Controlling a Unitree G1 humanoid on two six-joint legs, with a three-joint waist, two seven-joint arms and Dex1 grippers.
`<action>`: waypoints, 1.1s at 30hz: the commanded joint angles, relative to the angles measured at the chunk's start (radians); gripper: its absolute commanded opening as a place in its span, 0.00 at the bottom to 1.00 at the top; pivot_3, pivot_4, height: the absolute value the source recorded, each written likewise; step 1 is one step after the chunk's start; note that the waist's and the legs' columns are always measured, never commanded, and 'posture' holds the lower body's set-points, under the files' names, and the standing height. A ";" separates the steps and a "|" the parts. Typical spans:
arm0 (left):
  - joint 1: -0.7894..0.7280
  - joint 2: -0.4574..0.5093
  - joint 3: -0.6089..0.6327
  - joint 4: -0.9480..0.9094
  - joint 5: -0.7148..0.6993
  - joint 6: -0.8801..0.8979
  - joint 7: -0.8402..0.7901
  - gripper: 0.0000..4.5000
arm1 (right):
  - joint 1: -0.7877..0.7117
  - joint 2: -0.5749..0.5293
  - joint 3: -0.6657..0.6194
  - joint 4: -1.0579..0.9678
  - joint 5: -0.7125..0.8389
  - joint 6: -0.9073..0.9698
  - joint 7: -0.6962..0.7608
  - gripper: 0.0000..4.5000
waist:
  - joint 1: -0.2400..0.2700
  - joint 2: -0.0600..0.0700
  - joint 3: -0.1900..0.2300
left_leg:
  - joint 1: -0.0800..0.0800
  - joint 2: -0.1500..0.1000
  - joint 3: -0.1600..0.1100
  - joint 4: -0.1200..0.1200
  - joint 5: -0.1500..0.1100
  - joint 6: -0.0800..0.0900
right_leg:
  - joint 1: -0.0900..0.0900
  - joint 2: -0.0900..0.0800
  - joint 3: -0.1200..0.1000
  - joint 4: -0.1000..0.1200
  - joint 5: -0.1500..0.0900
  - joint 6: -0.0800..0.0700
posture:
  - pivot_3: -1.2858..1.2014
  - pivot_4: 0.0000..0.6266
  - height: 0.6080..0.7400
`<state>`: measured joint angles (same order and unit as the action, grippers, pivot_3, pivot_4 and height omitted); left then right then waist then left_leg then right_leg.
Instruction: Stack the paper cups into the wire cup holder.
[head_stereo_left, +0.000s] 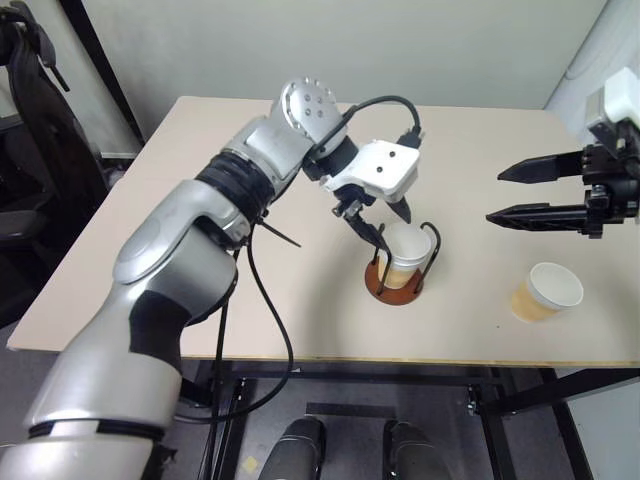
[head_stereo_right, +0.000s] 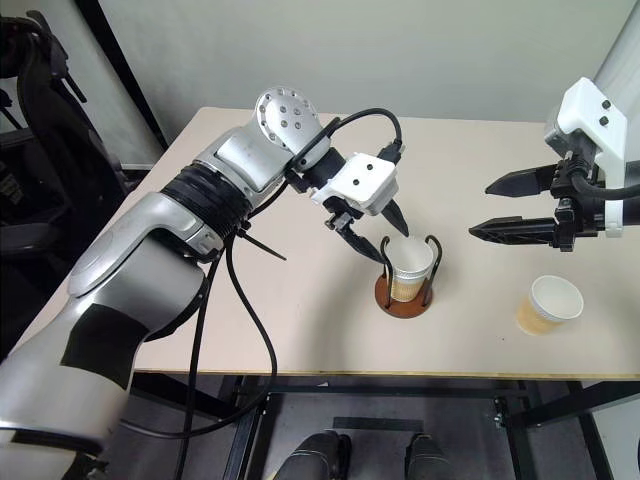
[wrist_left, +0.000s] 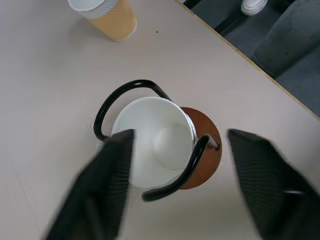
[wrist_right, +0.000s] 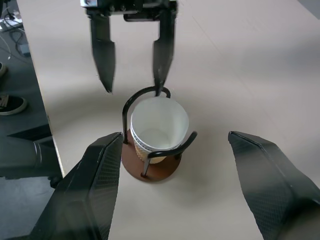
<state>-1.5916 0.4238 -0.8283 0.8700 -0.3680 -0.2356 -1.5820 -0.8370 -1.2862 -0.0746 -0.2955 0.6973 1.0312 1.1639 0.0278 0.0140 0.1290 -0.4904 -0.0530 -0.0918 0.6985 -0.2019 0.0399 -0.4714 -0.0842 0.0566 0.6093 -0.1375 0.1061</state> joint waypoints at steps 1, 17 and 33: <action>-0.027 0.004 0.144 -0.014 -0.072 0.086 -0.032 0.97 | 0.031 -0.043 -0.041 0.008 -0.034 -0.046 0.012 0.77 | 0.000 0.000 0.000 | 0.000 -0.001 0.000 0.000 0.000 0.000 | 0.000 -0.001 0.000 0.000 -0.001 0.001 | 0.52 0.24 1.00; 0.152 0.348 0.520 -0.388 -0.244 0.576 -0.032 1.00 | 0.474 -0.242 -0.035 0.082 -0.378 -0.455 0.119 0.90 | -0.003 0.003 0.000 | 0.001 -0.004 0.003 0.000 0.000 -0.005 | 0.002 -0.005 0.000 0.000 -0.007 0.008 | 0.52 0.24 1.00; 0.281 0.417 0.679 -0.583 -0.190 0.710 -0.030 1.00 | 0.674 -0.226 -0.052 0.179 -0.508 -0.595 0.155 0.99 | -0.005 0.003 0.000 | 0.005 -0.006 -0.001 0.000 -0.002 0.003 | 0.006 -0.005 0.000 0.000 -0.005 0.004 | 0.52 0.24 1.00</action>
<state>-1.3061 0.8214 -0.1898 0.3267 -0.5584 0.4569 -1.5832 -0.1574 -1.5110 -0.1094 -0.1235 0.2084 0.4547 1.3169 0.0226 0.0165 0.1288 -0.4855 -0.0595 -0.0923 0.6983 -0.2036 0.0425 -0.4659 -0.0895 0.0569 0.6097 -0.1420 0.1102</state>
